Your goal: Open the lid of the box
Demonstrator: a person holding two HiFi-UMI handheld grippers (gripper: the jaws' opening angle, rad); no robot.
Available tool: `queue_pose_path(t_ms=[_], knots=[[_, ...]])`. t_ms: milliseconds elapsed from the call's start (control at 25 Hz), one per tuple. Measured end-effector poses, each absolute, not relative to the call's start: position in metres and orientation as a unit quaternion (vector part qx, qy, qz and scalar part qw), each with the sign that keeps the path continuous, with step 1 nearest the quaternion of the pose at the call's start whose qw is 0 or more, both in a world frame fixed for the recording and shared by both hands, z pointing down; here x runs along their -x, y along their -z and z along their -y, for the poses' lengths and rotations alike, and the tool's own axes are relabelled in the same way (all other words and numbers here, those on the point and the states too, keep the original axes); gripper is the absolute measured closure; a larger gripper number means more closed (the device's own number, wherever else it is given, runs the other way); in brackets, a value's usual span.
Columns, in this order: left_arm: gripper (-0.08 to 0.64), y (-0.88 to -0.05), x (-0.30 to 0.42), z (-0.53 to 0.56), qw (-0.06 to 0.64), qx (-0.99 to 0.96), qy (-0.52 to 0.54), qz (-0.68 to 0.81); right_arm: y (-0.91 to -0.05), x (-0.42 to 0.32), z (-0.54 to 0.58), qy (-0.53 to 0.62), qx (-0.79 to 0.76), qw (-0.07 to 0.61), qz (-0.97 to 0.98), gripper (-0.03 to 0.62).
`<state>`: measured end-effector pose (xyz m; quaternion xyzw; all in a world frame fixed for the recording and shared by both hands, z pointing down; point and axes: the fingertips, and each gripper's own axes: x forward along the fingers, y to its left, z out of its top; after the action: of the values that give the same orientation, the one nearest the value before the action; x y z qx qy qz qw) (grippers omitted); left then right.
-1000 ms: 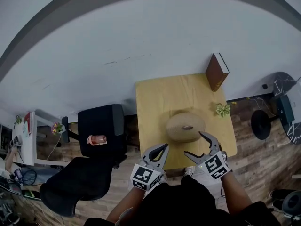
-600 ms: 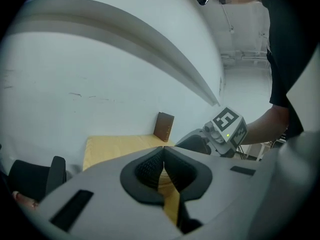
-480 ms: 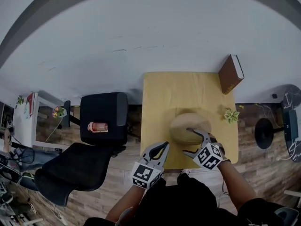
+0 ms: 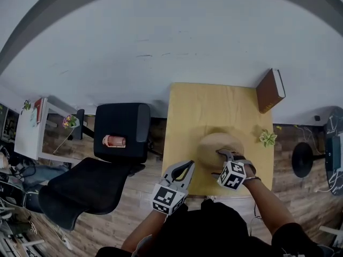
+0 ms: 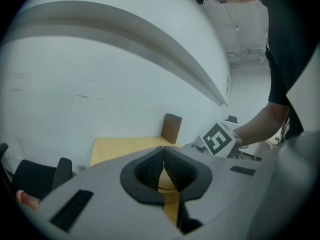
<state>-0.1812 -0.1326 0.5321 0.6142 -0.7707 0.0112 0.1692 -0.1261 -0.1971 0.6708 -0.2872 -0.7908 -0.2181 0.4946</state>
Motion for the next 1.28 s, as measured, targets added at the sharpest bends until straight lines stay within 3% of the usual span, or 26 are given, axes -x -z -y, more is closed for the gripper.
queue_pose_path(t_ms=[280, 1280], knots=[[0.541, -0.53, 0.185, 0.129, 0.169, -0.607, -0.009, 0.776, -0.671, 0.132, 0.204, 0.211, 0.286, 0.507, 0.785, 0.256], [0.541, -0.53, 0.166, 0.129, 0.173, -0.611, -0.011, 0.773, -0.653, 0.104, 0.211, 0.212, 0.235, 0.486, 0.814, 0.301]])
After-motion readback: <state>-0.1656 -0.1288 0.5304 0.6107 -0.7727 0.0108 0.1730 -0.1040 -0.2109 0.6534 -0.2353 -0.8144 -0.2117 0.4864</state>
